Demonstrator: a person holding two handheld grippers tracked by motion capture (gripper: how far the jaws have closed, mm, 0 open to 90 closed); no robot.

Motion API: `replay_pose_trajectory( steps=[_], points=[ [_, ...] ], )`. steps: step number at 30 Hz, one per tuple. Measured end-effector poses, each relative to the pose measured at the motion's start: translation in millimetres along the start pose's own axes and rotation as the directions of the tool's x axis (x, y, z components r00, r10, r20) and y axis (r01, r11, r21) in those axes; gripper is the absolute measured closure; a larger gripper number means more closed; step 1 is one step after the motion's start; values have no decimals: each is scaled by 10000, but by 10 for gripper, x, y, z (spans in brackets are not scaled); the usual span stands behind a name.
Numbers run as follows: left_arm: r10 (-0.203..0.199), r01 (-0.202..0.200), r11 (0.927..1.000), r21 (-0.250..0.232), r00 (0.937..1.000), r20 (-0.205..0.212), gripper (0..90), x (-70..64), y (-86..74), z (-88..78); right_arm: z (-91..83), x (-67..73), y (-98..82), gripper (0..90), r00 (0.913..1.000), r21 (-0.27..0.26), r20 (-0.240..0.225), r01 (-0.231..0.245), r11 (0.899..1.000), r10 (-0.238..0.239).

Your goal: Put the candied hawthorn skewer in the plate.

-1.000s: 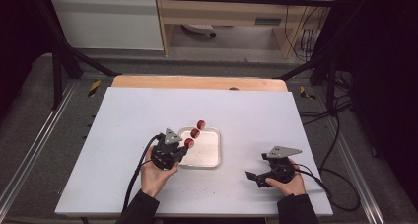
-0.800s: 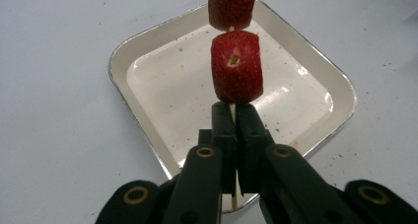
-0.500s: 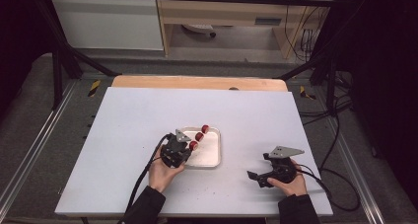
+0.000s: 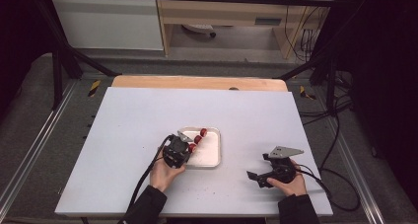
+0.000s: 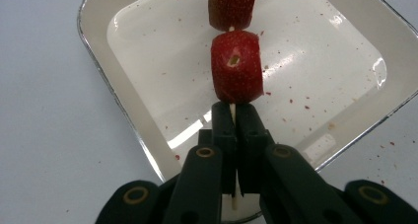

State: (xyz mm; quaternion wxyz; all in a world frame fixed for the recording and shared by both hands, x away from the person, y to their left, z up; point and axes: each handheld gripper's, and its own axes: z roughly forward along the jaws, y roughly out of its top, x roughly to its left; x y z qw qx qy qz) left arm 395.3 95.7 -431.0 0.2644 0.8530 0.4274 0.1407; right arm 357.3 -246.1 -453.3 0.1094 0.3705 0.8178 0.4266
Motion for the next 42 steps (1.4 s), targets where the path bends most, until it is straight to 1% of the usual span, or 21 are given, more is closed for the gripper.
replay_pose_trajectory(
  steps=[8, 11, 13, 18, 19, 21, 24, 27, 30, 32, 34, 36, 38, 40, 42],
  points=[
    [20, -20, 10000, -9, 10000, -17, 875, -6, -3, 7, 2, 2, -1, 28, 10000, 7, 24, -33, 10000, 33],
    [53, -53, 10000, -19, 10000, 44, 851, -6, -2, -1, 1, 0, -1, 27, 10000, 7, 27, 2, 10000, -2],
    [136, -135, 9998, -134, 9999, 71, 822, 6, -3, -39, -11, 3, 3, 27, 10000, -26, 45, -72, 10000, 72],
    [433, -424, 9981, -455, 9989, 184, 698, 44, -17, -144, -21, -1, 8, 26, 9999, -76, 80, -108, 9999, 108],
    [487, -470, 9972, -577, 9984, 291, 670, 53, -21, -167, -23, -2, 9, 26, 9999, -84, 97, -99, 9999, 99],
    [610, -564, 9959, -705, 9961, 644, 603, 76, -23, -214, -27, -2, 10, 26, 9999, -114, 98, -138, 9998, 139],
    [639, -536, 9941, -947, 9919, 1101, 506, 114, -29, -286, -31, -7, 15, 24, 9998, -181, 101, -177, 9997, 179],
    [953, -816, 9898, -1170, 9886, 1168, 412, 156, -61, -366, -41, -9, 17, 22, 9998, -207, 89, -200, 9996, 202],
    [1031, -848, 9884, -1258, 9837, 1470, 331, 220, -129, -436, -52, -11, 19, 21, 9997, -228, 81, -243, 9994, 245],
    [1068, -883, 9881, -1263, 9831, 1484, 284, 265, -187, -478, -55, -13, 20, 19, 9995, -251, 132, -267, 9993, 271],
    [1090, -910, 9877, -1275, 9838, 1421, 236, 310, -252, -510, -57, -13, 21, 19, 9995, -264, 122, -291, 9992, 294],
    [1034, -845, 9875, -1329, 9844, 1426, 191, 361, -331, -543, -60, -13, 21, 18, 9995, -256, 114, -305, 9992, 308],
    [979, -787, 9868, -1418, 9862, 1335, 160, 416, -423, -567, -61, -12, 20, 17, 9995, -258, 119, -302, 9992, 305],
    [806, -620, 9871, -1479, 9891, 1236, 154, 472, -517, -590, -60, -13, 21, 16, 9994, -251, 136, -305, 9992, 308],
    [669, -481, 9859, -1605, 9912, 1143, 144, 527, -614, -615, -57, -14, 20, 14, 9994, -252, 161, -306, 9992, 310]
  ],
)
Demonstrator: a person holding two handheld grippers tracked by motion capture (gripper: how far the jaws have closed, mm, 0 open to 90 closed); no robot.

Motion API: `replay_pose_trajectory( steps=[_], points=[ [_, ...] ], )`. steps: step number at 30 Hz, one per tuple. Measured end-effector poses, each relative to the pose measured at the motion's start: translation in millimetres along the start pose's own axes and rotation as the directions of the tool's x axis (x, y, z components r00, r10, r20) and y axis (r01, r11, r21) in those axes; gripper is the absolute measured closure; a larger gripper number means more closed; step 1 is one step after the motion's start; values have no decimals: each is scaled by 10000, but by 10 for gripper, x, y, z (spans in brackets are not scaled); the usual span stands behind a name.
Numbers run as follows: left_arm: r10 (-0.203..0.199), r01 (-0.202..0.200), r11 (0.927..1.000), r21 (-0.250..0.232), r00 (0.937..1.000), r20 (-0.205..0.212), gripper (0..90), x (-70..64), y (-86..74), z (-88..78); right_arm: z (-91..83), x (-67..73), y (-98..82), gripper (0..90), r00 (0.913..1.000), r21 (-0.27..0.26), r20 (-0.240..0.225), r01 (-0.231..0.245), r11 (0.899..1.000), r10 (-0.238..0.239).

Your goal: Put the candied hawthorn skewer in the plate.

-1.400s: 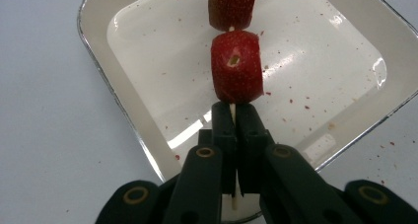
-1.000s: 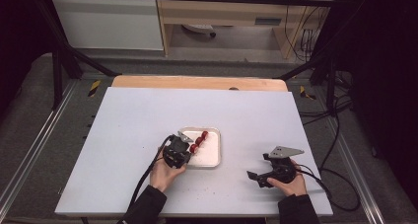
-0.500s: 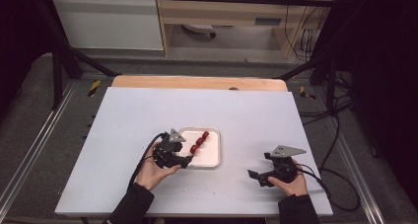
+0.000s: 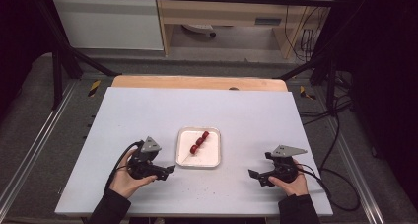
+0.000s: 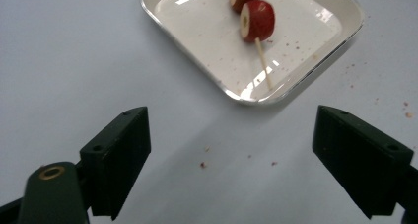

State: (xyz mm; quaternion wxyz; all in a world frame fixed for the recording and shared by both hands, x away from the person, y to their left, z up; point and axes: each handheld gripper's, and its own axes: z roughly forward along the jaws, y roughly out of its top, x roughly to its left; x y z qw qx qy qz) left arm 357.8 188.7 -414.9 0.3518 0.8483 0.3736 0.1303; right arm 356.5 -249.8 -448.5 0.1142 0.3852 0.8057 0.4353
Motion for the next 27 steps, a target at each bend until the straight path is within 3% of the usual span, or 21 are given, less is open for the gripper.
replay_pose_trajectory(
  steps=[7, 14, 27],
  points=[
    [-556, 537, 9966, -624, 9980, -287, 123, 196, -376, -153, -6, -2, -4, 11, 10000, -5, -1, 35, 10000, -35],
    [-907, 881, 9915, -957, 9956, -230, 116, 322, -597, -256, -13, 16, -26, 8, 9999, 124, -19, 117, 9999, -117],
    [-897, 877, 9935, -730, 9956, -252, 116, 371, -645, -247, -14, 7, -55, 9, 9999, 191, 55, 96, 9998, -97]
  ],
)
